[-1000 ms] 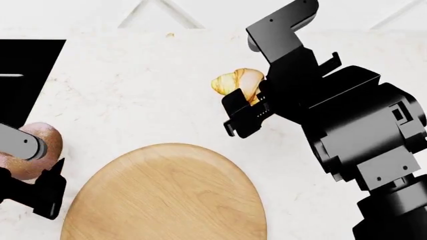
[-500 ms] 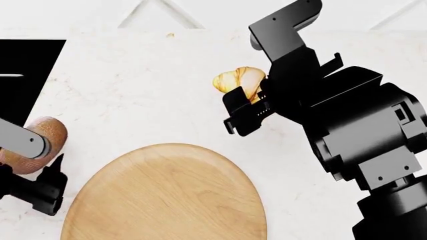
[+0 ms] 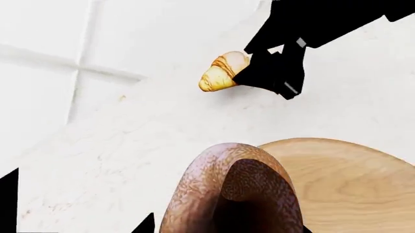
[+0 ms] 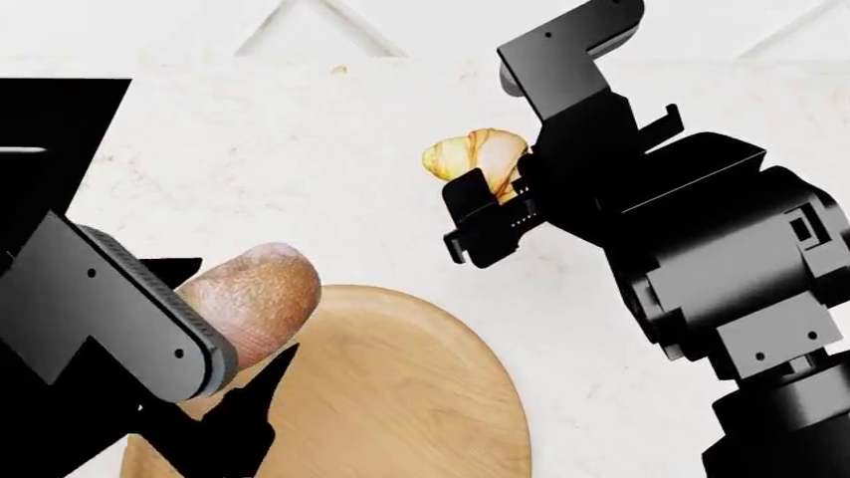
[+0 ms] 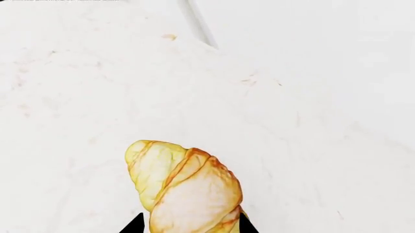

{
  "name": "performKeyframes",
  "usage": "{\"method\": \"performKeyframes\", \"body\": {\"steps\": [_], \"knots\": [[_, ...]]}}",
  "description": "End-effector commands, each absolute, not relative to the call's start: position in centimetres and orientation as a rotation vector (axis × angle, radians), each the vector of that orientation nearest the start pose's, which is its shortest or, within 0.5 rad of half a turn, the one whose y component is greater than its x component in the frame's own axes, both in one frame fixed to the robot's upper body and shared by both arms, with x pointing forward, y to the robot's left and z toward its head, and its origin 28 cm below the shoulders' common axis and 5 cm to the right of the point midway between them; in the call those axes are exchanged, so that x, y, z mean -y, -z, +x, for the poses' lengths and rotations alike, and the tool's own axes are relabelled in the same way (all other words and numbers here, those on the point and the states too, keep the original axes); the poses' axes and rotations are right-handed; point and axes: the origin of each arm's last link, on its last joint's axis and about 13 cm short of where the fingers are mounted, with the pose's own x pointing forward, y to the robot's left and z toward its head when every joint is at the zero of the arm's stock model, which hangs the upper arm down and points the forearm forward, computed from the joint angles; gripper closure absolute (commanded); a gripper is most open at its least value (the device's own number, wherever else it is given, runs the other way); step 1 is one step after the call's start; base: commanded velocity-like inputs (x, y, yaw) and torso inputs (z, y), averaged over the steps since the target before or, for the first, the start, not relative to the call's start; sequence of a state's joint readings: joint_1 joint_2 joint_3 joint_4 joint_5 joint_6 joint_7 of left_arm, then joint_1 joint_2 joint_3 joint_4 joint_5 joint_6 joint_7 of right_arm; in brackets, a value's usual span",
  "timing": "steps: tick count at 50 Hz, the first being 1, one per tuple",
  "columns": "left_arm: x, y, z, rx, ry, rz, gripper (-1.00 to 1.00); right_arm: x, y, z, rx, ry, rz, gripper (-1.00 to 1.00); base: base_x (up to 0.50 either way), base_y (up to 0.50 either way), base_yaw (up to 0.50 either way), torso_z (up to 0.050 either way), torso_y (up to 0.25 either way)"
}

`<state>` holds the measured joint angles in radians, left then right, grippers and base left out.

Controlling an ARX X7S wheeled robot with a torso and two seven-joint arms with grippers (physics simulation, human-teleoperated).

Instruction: Place the pastries on the plates.

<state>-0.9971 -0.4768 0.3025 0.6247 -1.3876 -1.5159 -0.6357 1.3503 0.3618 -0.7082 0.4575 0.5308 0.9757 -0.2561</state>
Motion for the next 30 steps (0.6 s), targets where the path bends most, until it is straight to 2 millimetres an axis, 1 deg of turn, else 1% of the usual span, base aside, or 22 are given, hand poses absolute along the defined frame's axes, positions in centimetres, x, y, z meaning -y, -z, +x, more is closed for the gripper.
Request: {"method": "performKeyframes", "body": {"steps": [1, 7, 12, 13, 16, 20, 23, 30], "knots": [[-16.7, -23.6, 22.6, -0.203, 0.685, 0.417, 1.00, 12.8, -26.4, 38.5, -0.361, -0.451, -0.342, 1.00, 0.00, 0.00, 0.00, 0.000, 0.000], [-16.6, -22.8, 22.4, -0.231, 0.699, 0.422, 1.00, 12.8, -26.4, 38.5, -0.366, -0.454, -0.335, 1.00, 0.00, 0.00, 0.00, 0.000, 0.000], [-16.7, -23.0, 22.3, -0.231, 0.698, 0.425, 1.00, 12.8, -26.4, 38.5, -0.366, -0.449, -0.331, 1.00, 0.00, 0.00, 0.00, 0.000, 0.000], [-16.7, -23.1, 22.3, -0.227, 0.694, 0.426, -1.00, 12.8, -26.4, 38.5, -0.365, -0.448, -0.330, 1.00, 0.00, 0.00, 0.00, 0.000, 0.000], [-16.7, -23.0, 22.1, -0.229, 0.694, 0.428, -1.00, 12.8, -26.4, 38.5, -0.362, -0.447, -0.325, 1.00, 0.00, 0.00, 0.00, 0.000, 0.000], [-16.8, -23.4, 21.7, -0.221, 0.690, 0.427, -1.00, 12.8, -26.4, 38.5, -0.363, -0.445, -0.324, 1.00, 0.00, 0.00, 0.00, 0.000, 0.000], [-16.7, -23.2, 21.1, -0.222, 0.703, 0.428, -1.00, 12.8, -26.4, 38.5, -0.362, -0.445, -0.321, 1.00, 0.00, 0.00, 0.00, 0.000, 0.000], [-16.8, -25.3, 20.3, -0.178, 0.711, 0.388, -1.00, 12.8, -26.4, 38.5, -0.362, -0.445, -0.326, 1.00, 0.00, 0.00, 0.00, 0.000, 0.000]]}}
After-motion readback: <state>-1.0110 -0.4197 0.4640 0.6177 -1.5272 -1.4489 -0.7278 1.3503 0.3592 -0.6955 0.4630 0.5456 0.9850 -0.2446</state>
